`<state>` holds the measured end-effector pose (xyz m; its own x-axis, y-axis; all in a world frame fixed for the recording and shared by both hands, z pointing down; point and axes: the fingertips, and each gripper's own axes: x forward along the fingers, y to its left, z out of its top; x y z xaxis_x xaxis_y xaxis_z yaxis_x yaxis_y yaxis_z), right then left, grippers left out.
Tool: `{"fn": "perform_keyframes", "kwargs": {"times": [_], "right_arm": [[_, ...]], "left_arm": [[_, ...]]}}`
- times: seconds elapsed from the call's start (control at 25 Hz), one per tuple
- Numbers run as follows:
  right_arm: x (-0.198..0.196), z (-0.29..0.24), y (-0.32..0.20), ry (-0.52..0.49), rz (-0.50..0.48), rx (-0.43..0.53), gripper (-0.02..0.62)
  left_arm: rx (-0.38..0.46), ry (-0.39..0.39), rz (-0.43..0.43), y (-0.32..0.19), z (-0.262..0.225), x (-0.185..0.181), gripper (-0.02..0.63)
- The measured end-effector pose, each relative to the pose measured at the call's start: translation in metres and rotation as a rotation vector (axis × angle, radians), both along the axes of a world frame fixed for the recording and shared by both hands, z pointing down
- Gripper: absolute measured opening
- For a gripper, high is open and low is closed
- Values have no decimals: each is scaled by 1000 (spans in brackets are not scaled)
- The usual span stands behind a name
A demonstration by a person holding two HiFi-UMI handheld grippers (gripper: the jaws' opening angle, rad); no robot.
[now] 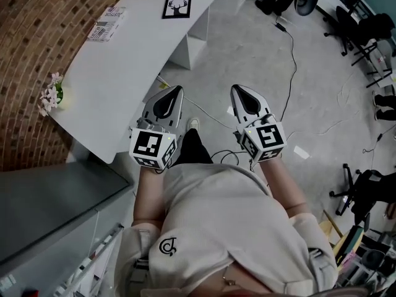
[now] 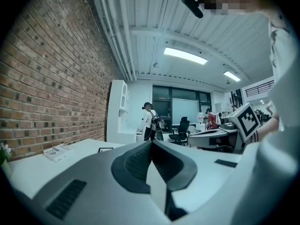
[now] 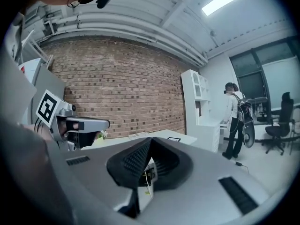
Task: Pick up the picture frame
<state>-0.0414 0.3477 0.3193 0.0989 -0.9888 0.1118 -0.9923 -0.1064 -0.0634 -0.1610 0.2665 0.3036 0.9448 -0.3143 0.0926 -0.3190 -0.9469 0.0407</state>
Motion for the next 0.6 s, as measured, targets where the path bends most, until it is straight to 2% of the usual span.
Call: {"fn": "perform_keyframes", "kwargs": {"times": [0.36, 0.6], "right_arm": [[76, -2, -170, -15, 37, -51, 8], [101, 11, -252, -33, 13, -110, 8]], "left_arm": [[-1, -5, 6, -176, -14, 69, 12], [-28, -12, -18, -261, -10, 93, 12]]}}
